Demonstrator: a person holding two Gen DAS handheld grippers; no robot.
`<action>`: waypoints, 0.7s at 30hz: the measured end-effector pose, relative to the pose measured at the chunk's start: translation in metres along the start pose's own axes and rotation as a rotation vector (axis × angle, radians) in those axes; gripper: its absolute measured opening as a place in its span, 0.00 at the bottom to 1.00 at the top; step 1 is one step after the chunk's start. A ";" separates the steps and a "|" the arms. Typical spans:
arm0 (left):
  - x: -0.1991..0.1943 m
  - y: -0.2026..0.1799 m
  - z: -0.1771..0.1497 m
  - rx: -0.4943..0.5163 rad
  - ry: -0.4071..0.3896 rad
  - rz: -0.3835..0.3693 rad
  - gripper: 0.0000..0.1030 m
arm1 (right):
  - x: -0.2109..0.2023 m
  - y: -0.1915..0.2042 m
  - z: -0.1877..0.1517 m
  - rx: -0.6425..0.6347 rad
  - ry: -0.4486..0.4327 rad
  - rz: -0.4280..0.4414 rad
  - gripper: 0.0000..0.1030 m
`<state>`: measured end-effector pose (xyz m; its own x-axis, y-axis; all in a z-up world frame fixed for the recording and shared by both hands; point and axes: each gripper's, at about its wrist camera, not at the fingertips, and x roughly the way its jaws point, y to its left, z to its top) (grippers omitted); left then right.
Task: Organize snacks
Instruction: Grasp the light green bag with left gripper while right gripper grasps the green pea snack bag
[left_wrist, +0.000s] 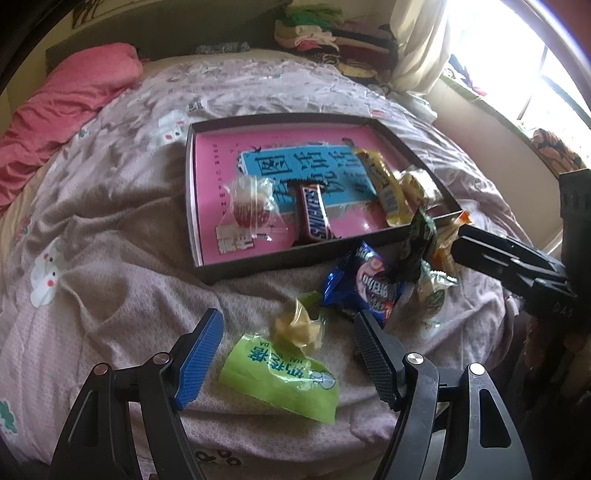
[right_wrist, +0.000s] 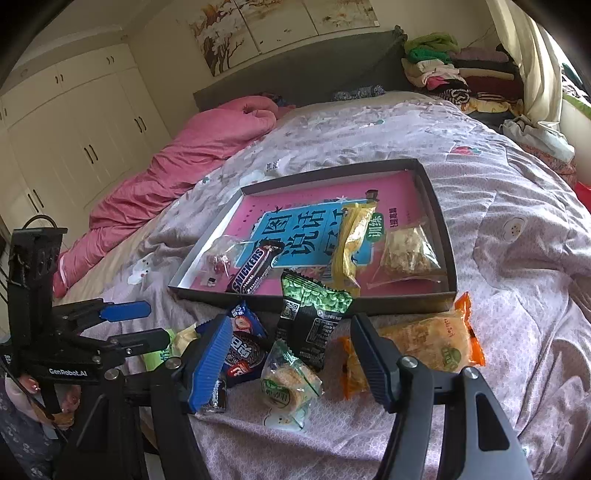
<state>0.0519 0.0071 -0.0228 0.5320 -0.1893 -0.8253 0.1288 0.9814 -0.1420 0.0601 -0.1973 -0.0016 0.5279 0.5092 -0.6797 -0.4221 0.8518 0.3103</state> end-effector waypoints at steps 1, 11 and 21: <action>0.002 0.000 -0.001 0.000 0.004 0.000 0.73 | 0.001 0.000 0.000 0.002 0.002 0.000 0.64; 0.027 -0.002 -0.008 0.063 0.060 0.046 0.73 | 0.010 -0.004 0.000 0.012 0.027 0.001 0.64; 0.040 -0.007 -0.009 0.109 0.080 0.051 0.73 | 0.026 -0.011 0.002 0.042 0.053 0.010 0.64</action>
<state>0.0643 -0.0071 -0.0596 0.4723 -0.1323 -0.8714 0.1959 0.9797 -0.0426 0.0797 -0.1929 -0.0213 0.4834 0.5113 -0.7105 -0.3954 0.8517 0.3438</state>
